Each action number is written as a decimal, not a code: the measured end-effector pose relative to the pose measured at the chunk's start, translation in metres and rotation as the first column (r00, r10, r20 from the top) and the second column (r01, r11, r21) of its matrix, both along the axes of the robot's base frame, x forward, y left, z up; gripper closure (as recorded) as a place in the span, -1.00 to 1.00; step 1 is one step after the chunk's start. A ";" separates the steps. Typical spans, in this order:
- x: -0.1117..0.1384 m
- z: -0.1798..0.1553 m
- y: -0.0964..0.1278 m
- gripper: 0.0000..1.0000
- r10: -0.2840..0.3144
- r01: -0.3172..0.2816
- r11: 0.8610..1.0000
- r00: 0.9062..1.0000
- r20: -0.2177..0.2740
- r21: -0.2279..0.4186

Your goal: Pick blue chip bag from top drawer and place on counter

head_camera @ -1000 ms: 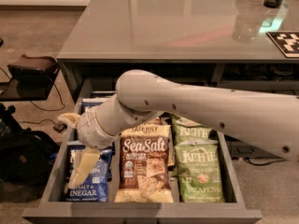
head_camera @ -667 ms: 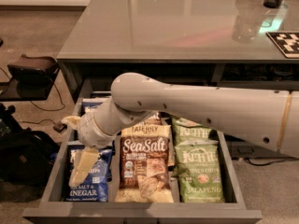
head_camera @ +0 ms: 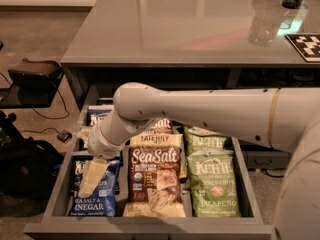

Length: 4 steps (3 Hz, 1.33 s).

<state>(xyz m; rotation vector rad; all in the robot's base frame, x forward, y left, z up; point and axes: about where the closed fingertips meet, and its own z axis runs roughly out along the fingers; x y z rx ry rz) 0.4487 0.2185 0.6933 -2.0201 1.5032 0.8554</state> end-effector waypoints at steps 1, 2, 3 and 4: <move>0.001 -0.019 -0.006 -1.00 -0.021 0.020 0.999 0.999 -0.027 -0.034; -0.003 -0.038 -0.012 -1.00 -0.038 0.035 0.998 0.997 -0.060 -0.052; -0.007 -0.052 -0.018 -1.00 -0.051 0.045 0.997 0.995 -0.088 -0.066; -0.012 -0.063 -0.020 -1.00 -0.048 0.040 0.997 0.992 -0.121 -0.062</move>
Offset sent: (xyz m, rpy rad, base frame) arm -0.0041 -0.0222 -0.0599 -0.0712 0.1011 -0.0641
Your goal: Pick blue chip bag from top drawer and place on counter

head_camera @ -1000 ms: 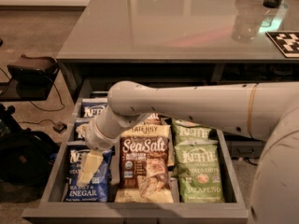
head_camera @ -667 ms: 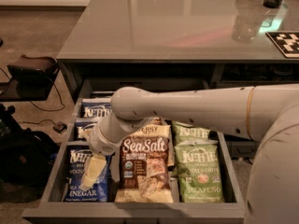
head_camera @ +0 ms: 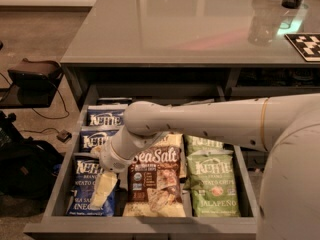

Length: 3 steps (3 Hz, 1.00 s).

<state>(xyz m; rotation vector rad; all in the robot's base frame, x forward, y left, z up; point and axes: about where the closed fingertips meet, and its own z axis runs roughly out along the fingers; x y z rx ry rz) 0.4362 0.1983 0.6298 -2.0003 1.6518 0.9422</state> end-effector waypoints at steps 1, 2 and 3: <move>-0.003 -0.007 0.000 -1.00 0.010 -0.010 1.000 1.000 -0.023 0.024; -0.003 -0.007 0.000 -0.62 0.011 -0.010 1.000 1.000 -0.023 0.024; -0.003 -0.007 0.000 -0.15 0.011 -0.010 1.000 1.000 -0.023 0.024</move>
Offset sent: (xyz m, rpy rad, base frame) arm -0.0031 0.0004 -0.0062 0.0216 0.0214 0.0092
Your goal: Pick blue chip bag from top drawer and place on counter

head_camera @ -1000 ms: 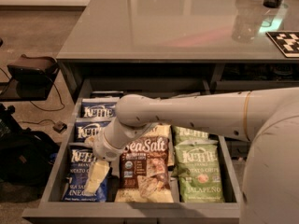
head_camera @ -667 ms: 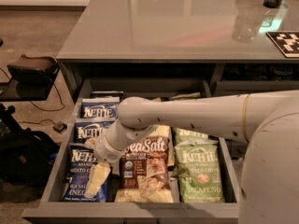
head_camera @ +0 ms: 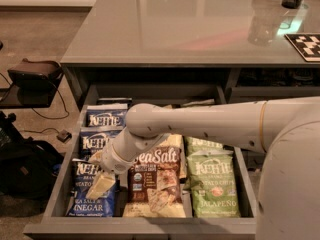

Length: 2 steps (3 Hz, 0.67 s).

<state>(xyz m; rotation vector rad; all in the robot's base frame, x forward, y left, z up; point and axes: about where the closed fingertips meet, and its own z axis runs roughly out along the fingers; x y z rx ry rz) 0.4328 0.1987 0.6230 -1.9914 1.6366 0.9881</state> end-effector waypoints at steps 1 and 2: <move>0.000 0.000 0.000 0.31 0.000 0.000 1.000 1.000 0.000 0.000; 0.000 0.007 0.000 0.77 0.000 0.000 1.000 1.000 0.000 0.000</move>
Offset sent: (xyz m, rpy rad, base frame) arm -0.0039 -0.0015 0.0084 0.0195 -0.0088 -0.0059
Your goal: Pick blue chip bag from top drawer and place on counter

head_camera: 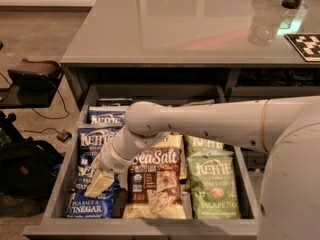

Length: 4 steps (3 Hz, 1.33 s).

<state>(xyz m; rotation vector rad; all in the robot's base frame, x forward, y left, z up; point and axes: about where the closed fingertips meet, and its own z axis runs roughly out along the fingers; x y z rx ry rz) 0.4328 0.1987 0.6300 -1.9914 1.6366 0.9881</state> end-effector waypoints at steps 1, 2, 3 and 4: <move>0.000 0.005 0.000 1.00 0.000 0.000 1.000 1.000 0.000 0.000; -0.028 0.045 -0.002 1.00 0.028 -0.029 0.995 1.000 0.011 0.097; -0.057 0.104 -0.021 1.00 0.042 -0.056 0.968 0.997 0.062 0.244; -0.058 0.150 -0.067 1.00 -0.011 -0.019 0.933 0.997 0.081 0.360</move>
Offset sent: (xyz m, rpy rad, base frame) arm -0.0466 -0.0757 0.1391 0.3782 -0.0833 -0.0459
